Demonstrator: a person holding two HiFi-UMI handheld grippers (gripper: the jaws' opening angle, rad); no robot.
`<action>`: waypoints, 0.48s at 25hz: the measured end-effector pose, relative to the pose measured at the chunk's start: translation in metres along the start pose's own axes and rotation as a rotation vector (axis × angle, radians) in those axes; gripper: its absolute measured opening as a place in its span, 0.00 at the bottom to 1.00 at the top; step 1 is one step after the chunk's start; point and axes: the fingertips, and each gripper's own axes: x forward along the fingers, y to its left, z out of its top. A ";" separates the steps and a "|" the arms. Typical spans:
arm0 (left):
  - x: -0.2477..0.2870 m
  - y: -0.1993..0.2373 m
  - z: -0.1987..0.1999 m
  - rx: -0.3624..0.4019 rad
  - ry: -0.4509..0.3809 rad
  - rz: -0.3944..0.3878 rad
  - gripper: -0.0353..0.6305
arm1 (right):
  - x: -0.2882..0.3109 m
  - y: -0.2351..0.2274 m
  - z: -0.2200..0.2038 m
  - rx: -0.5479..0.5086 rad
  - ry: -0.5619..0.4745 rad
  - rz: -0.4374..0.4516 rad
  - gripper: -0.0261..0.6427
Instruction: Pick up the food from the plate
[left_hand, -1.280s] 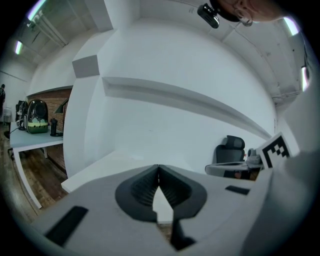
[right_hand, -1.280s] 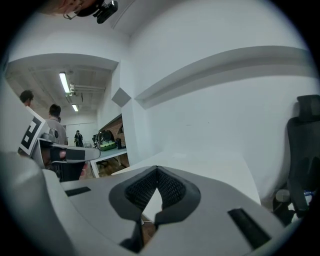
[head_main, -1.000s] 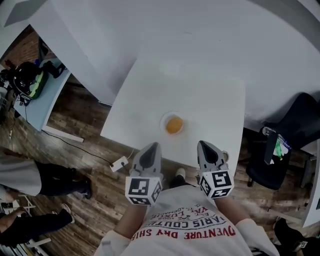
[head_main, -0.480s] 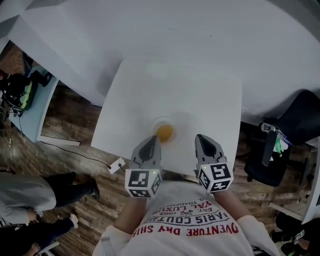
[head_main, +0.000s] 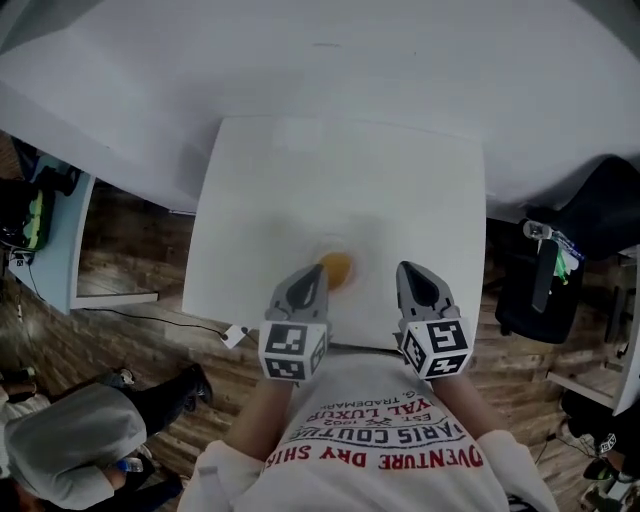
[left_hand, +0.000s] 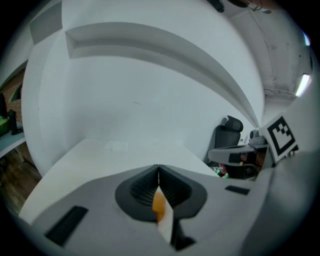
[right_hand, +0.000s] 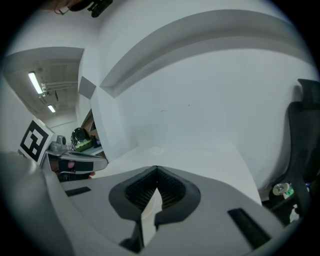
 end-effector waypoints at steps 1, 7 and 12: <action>0.005 0.001 -0.005 0.002 0.026 -0.023 0.06 | 0.003 0.000 -0.002 0.006 0.009 -0.009 0.05; 0.032 0.008 -0.037 0.002 0.155 -0.100 0.35 | 0.017 0.002 -0.025 0.048 0.076 -0.061 0.05; 0.050 0.001 -0.085 0.083 0.334 -0.205 0.60 | 0.019 0.006 -0.054 0.083 0.159 -0.082 0.05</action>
